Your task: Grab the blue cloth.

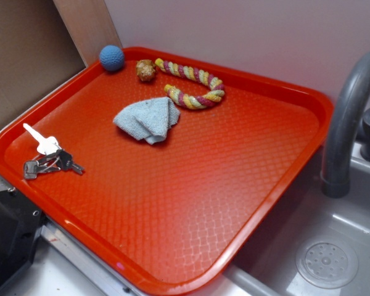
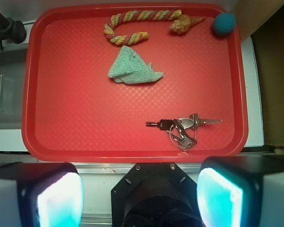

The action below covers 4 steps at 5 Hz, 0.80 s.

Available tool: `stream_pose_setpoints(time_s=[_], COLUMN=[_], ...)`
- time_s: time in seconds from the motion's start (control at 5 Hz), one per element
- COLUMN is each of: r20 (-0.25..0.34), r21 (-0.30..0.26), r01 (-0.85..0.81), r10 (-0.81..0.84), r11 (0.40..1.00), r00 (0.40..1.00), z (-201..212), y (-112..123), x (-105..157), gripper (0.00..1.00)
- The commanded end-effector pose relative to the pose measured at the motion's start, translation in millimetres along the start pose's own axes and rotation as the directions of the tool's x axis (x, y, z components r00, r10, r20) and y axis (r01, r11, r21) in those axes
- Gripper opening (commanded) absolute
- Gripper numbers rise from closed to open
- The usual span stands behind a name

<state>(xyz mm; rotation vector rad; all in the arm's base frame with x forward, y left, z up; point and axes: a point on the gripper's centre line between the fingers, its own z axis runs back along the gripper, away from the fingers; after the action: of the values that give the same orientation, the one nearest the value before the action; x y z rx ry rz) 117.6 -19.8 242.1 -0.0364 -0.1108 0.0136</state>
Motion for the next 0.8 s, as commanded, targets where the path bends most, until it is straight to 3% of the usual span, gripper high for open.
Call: stream_pose_setpoints(time_s=[0.0, 0.2, 0.4, 0.6], r20=[0.0, 0.018, 0.043, 0.047], r21=[0.0, 0.0, -0.111, -0.086], r01=[0.0, 0.089, 0.226, 0.316], r10=[0.0, -0.089, -0.222, -0.313], r11=[1.0, 0.996, 0.968, 0.945], r00=[1.0, 0.996, 0.974, 0.949], z=[0, -50, -102, -152], y=[0, -4, -5, -9], x=[0, 44, 68, 83], gripper=[1.0, 1.0, 1.0, 1.0])
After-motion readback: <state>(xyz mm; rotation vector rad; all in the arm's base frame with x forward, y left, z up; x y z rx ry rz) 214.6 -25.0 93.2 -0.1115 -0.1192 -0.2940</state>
